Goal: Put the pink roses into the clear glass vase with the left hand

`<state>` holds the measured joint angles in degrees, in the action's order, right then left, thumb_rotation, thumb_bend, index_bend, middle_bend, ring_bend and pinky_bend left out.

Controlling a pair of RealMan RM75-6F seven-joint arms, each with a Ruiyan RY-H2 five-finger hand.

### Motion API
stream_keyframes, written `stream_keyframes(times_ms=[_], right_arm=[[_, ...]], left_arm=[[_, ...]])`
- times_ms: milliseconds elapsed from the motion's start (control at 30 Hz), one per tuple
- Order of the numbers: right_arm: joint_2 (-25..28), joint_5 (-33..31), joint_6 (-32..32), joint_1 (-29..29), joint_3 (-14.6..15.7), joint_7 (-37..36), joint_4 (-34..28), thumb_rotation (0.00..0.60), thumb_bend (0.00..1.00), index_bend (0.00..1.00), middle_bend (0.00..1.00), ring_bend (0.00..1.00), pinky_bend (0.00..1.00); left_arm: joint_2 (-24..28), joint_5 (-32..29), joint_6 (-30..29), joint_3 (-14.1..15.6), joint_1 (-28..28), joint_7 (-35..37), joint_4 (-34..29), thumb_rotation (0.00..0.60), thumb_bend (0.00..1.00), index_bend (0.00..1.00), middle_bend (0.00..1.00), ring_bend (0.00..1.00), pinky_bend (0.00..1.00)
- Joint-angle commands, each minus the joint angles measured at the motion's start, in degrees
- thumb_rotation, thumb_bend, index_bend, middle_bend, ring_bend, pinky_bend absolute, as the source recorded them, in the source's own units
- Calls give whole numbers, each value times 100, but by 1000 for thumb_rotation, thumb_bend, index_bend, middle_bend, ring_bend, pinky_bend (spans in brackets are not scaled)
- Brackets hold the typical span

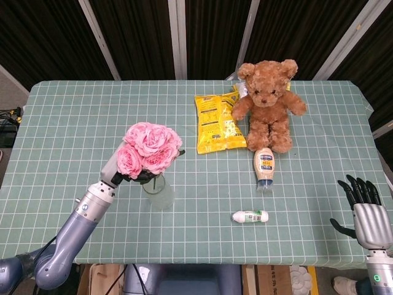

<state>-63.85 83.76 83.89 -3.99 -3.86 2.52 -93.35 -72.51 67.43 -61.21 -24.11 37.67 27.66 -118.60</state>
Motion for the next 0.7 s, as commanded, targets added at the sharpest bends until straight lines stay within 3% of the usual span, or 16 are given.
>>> stream_keyframes(times_ms=[33,400,700], right_arm=[[4,-7,2,3,-4,2,-1,600,192,148,75,36,0],[4,12,37,15,-13,-19,-5,600,192,148,75,36,0],[2,29,63,23,-21,-50,2,600,192,148,75,36,0]], left_arm=[[-39,289,190,203,-37,318,291,600,486,370,395,285,444],[-166,831,393,618,-83,870,882,600,473,362,376,250,397],[9,1222,578,804,-4,1067,1037,600,373,241,196,93,245]])
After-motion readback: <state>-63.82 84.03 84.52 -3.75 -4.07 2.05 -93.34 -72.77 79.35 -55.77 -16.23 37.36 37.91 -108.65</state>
